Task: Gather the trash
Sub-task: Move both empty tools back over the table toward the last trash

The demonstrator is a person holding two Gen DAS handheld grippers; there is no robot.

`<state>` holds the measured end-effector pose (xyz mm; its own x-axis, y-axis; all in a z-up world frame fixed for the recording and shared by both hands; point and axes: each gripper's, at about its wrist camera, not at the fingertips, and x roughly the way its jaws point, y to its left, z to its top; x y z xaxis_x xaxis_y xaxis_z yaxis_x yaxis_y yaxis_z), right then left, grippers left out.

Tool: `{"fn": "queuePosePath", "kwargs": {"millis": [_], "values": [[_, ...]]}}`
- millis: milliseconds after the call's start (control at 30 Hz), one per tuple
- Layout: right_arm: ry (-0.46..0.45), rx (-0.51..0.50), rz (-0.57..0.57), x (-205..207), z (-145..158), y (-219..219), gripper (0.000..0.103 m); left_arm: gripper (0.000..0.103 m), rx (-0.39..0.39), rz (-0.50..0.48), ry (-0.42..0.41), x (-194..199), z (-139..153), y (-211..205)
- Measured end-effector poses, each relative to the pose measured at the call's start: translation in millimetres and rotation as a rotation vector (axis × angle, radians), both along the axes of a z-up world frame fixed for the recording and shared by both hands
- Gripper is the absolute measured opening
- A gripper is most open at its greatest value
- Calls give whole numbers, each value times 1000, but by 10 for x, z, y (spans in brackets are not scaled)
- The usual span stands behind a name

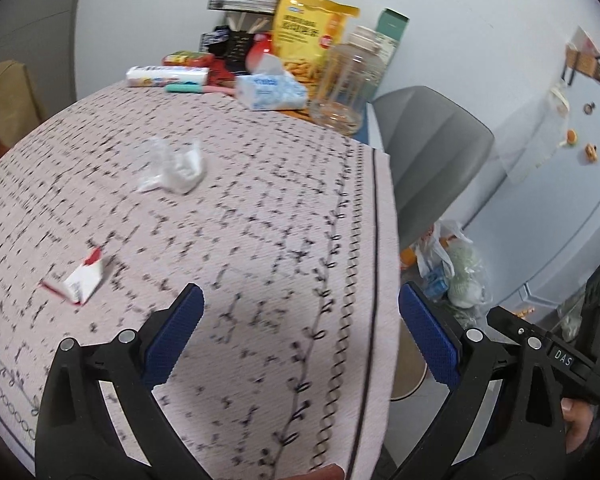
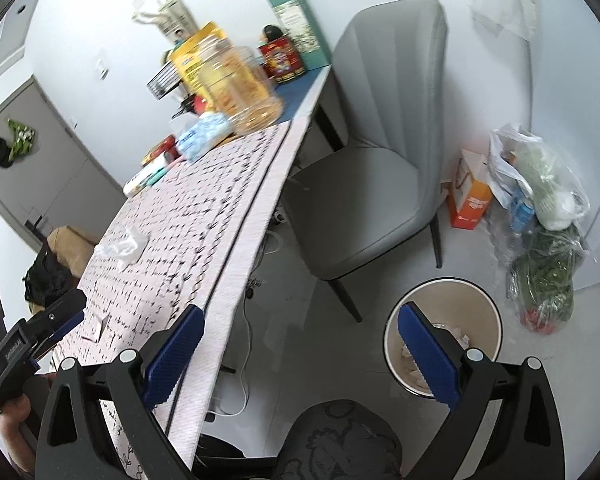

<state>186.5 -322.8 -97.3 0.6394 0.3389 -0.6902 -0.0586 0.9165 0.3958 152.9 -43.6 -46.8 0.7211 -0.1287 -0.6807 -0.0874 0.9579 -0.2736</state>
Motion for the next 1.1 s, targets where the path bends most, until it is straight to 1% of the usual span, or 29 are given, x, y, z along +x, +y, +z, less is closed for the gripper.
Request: {"fn": "queuePosePath", "kwargs": {"millis": [200,433,633,800,900,1100], "values": [[-18,-20,70,-13,61,390,95,97,-15,62,7,-202,-58,329],[-42,-57,149,-58,127,875,95,97,-53,166,31,-473,-193,832],[-53,-81,199,-100,144,1212,95,97,-76,207,54,-587,-294,1134],[-60,-105,218,-106,120,1388,95,97,-93,222,70,-591,-391,1287],[-72,-117,220,-93,111,1434,95,96,-74,229,86,-506,-458,1316],[-57,-121,223,-38,31,1445,95,87,-52,255,121,-285,-579,1326]]}}
